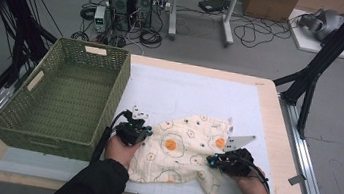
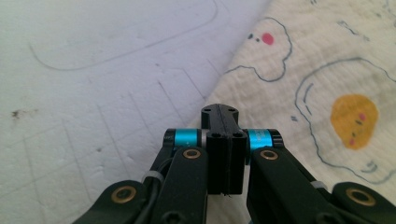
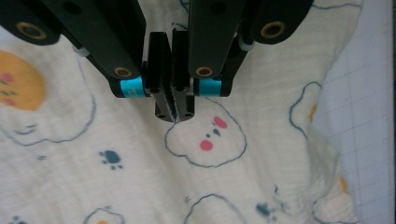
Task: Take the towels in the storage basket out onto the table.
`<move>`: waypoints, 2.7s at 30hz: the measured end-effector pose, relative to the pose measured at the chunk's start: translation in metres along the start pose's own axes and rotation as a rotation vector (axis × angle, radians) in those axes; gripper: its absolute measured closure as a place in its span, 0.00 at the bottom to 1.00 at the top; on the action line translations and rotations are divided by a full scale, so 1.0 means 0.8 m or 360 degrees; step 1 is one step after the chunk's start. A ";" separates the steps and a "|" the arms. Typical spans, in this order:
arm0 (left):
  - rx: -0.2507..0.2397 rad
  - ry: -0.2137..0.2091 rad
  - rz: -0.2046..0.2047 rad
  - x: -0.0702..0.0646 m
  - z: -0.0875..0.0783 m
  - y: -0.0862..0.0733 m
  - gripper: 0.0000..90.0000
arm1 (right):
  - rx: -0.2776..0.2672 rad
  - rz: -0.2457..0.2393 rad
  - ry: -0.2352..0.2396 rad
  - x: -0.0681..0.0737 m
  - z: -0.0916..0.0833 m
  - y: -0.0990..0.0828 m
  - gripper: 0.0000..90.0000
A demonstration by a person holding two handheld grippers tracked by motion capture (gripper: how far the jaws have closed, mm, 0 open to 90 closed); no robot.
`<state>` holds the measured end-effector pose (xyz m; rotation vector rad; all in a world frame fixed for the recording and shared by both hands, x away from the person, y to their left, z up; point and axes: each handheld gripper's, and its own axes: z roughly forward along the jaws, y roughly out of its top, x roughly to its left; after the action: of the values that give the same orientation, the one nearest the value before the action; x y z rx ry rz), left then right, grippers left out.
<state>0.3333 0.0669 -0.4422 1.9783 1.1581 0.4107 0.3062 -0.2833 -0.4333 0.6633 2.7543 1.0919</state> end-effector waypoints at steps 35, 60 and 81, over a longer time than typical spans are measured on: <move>0.0155 -0.0299 0.0234 -0.035 -0.063 -0.050 0.99 | -0.0033 -0.0046 0.0315 0.046 -0.009 -0.022 0.97; -0.0022 -0.0080 0.0029 0.000 -0.010 0.013 0.68 | -0.0048 0.0080 0.0108 0.007 -0.010 -0.007 0.70; 0.0020 -0.0130 -0.0116 0.005 0.005 0.014 0.94 | -0.0168 0.0210 -0.0058 -0.032 0.000 -0.001 0.69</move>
<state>0.3443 0.0651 -0.4363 1.9391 1.1800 0.2831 0.3291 -0.2948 -0.4357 0.8515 2.6332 1.2285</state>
